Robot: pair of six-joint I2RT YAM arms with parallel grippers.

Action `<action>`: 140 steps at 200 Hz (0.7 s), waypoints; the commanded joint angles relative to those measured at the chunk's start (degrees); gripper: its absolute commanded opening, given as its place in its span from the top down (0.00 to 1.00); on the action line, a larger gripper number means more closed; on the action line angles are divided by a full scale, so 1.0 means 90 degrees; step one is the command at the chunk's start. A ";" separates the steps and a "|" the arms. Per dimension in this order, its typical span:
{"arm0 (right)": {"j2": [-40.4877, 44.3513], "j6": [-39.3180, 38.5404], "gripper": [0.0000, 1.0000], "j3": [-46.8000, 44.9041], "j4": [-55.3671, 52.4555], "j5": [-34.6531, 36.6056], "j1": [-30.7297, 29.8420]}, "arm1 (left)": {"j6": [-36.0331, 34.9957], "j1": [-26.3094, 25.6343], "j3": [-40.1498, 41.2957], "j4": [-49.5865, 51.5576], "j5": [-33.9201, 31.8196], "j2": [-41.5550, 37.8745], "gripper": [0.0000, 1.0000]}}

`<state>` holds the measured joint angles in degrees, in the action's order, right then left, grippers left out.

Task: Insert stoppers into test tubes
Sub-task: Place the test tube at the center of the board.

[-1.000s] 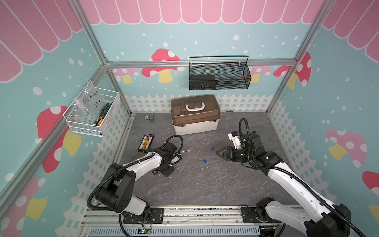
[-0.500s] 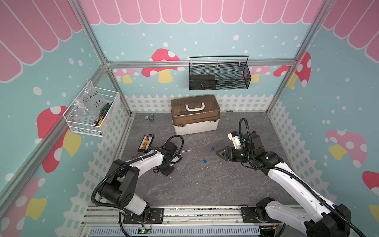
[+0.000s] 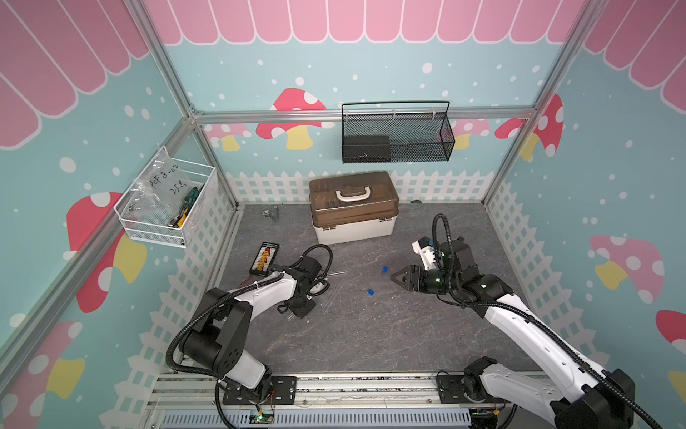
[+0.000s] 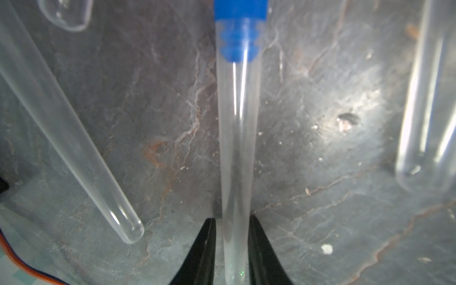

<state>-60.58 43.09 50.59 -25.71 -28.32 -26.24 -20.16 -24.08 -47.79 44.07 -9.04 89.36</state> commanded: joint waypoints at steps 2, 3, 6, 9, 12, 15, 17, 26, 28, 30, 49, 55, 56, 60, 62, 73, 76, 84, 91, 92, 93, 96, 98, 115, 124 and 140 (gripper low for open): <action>-0.0017 -0.0091 0.42 -0.0103 -0.0014 -0.0095 0.0028 | -0.0073 0.0029 -0.0040 -0.0078 0.0037 -0.0037 0.71; -0.0017 -0.0091 0.42 -0.0103 -0.0014 -0.0096 0.0026 | -0.0069 0.0034 -0.0041 -0.0080 0.0042 -0.0046 0.71; -0.0011 -0.0091 0.42 -0.0102 -0.0021 -0.0091 0.0031 | -0.0073 0.0030 -0.0041 -0.0075 0.0058 -0.0080 0.70; -0.0017 -0.0091 0.42 -0.0103 -0.0025 -0.0095 0.0028 | -0.0069 0.0032 -0.0042 -0.0076 0.0077 -0.0114 0.70; -0.0017 -0.0091 0.41 -0.0103 -0.0024 -0.0103 0.0026 | -0.0072 0.0038 -0.0042 -0.0082 0.0094 -0.0167 0.69; -0.0009 -0.0091 0.42 -0.0103 -0.0022 -0.0107 0.0030 | -0.0074 0.0035 -0.0042 -0.0081 0.0103 -0.0221 0.69; -0.0008 -0.0091 0.42 -0.0103 -0.0023 -0.0111 0.0026 | -0.0072 0.0030 -0.0034 -0.0077 0.0117 -0.0249 0.68; -0.0005 -0.0101 0.42 -0.0096 -0.0030 -0.0108 0.0027 | -0.0083 0.0034 -0.0032 -0.0065 0.0173 -0.0447 0.66; -0.0007 -0.0100 0.42 -0.0094 -0.0033 -0.0106 0.0033 | -0.0081 0.0032 -0.0032 -0.0068 0.0174 -0.0493 0.66; -0.0007 -0.0100 0.42 -0.0089 -0.0047 -0.0106 0.0029 | -0.0083 0.0034 -0.0032 -0.0067 0.0186 -0.0544 0.65; 0.0010 -0.0130 0.42 -0.0064 -0.0092 -0.0096 0.0034 | -0.0103 0.0030 -0.0051 -0.0049 0.0321 -0.1068 0.61; 0.0012 -0.0130 0.41 -0.0064 -0.0098 -0.0089 0.0026 | -0.0103 0.0035 -0.0070 -0.0059 0.0372 -0.1264 0.60; 0.0012 -0.0135 0.41 -0.0064 -0.0101 -0.0087 0.0033 | -0.0103 0.0037 -0.0075 -0.0056 0.0385 -0.1290 0.60; 0.0013 -0.0130 0.41 -0.0064 -0.0104 -0.0084 0.0032 | -0.0102 0.0038 -0.0094 -0.0073 0.0426 -0.1400 0.60; 0.0015 -0.0130 0.41 -0.0069 -0.0107 -0.0081 0.0034 | -0.0098 0.0036 -0.0104 -0.0088 0.0459 -0.1464 0.60; 0.0017 -0.0130 0.41 -0.0091 -0.0107 -0.0076 0.0033 | -0.0069 0.0036 -0.0164 -0.0179 0.0619 -0.1752 0.60; 0.0013 -0.0130 0.42 -0.0098 -0.0106 -0.0076 0.0037 | -0.0052 0.0033 -0.0184 -0.0207 0.0689 -0.1822 0.60; 0.0012 -0.0135 0.42 -0.0113 -0.0117 -0.0068 0.0030 | 0.0032 0.0021 -0.0240 -0.0305 0.0867 -0.1988 0.60; 0.0017 -0.0148 0.42 -0.0123 -0.0145 -0.0057 0.0033 | 0.0145 -0.0018 -0.0270 -0.0434 0.0978 -0.2122 0.60; 0.0014 -0.0149 0.42 -0.0123 -0.0148 -0.0057 0.0029 | 0.0162 -0.0024 -0.0273 -0.0449 0.0986 -0.2139 0.60; 0.0013 -0.0154 0.42 -0.0123 -0.0154 -0.0047 0.0032 | 0.0171 -0.0032 -0.0274 -0.0471 0.0995 -0.2157 0.60; 0.0012 -0.0163 0.42 -0.0123 -0.0172 -0.0040 0.0034 | 0.0232 -0.0064 -0.0283 -0.0530 0.1008 -0.2210 0.60; 0.0012 -0.0167 0.42 -0.0123 -0.0178 -0.0038 0.0035 | 0.0274 -0.0095 -0.0290 -0.0571 0.1022 -0.2238 0.60; 0.0022 -0.0196 0.41 -0.0123 -0.0242 0.0025 0.0035 | 0.0818 -0.0397 -0.0304 -0.0973 0.1008 -0.2360 0.60; 0.0024 -0.0198 0.42 -0.0123 -0.0265 0.0040 0.0035 | 0.1197 -0.0618 -0.0297 -0.1187 0.0848 -0.2341 0.60; 0.0014 -0.0208 0.41 -0.0123 -0.0277 0.0042 0.0035 | 0.1827 -0.0974 -0.0331 -0.1421 0.0601 -0.2179 0.60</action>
<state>-60.58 42.22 50.48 -26.81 -28.29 -26.24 -13.43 -29.19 -49.32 36.62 -2.61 68.53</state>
